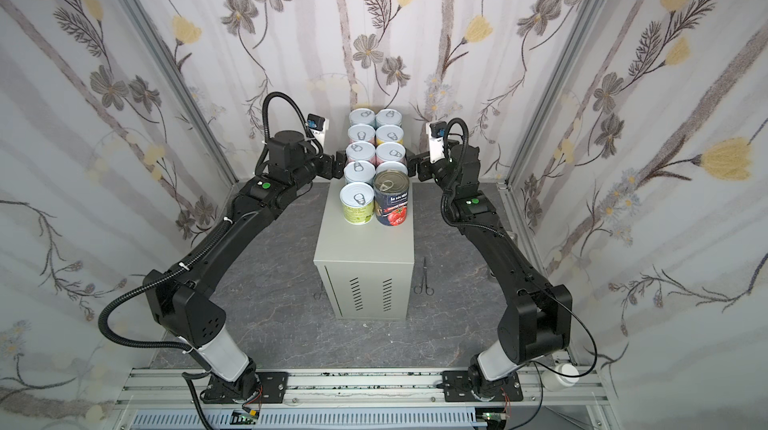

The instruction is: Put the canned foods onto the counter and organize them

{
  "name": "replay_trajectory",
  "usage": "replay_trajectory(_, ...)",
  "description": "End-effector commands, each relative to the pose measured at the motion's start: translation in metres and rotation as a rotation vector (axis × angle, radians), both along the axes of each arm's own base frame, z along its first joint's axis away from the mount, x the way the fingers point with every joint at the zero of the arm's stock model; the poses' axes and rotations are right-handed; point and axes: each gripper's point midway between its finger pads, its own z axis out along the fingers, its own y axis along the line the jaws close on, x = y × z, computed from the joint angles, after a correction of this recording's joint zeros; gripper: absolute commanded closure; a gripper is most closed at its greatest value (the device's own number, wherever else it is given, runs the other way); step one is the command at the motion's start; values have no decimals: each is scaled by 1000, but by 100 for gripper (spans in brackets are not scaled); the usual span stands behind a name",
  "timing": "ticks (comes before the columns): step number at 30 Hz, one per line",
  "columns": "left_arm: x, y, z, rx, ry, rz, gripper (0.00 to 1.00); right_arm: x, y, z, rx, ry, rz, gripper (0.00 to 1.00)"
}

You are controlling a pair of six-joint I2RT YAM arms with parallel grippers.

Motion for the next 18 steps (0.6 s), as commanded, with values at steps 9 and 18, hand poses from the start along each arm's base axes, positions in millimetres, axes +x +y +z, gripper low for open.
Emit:
replay_trajectory(9,-4,37,19,27,-58,137,1,-4,1,15,9,-32,13,0)
replay_trajectory(18,-21,91,15,-78,-101,236,0,-20,-26,5,2,-6,-66,0)
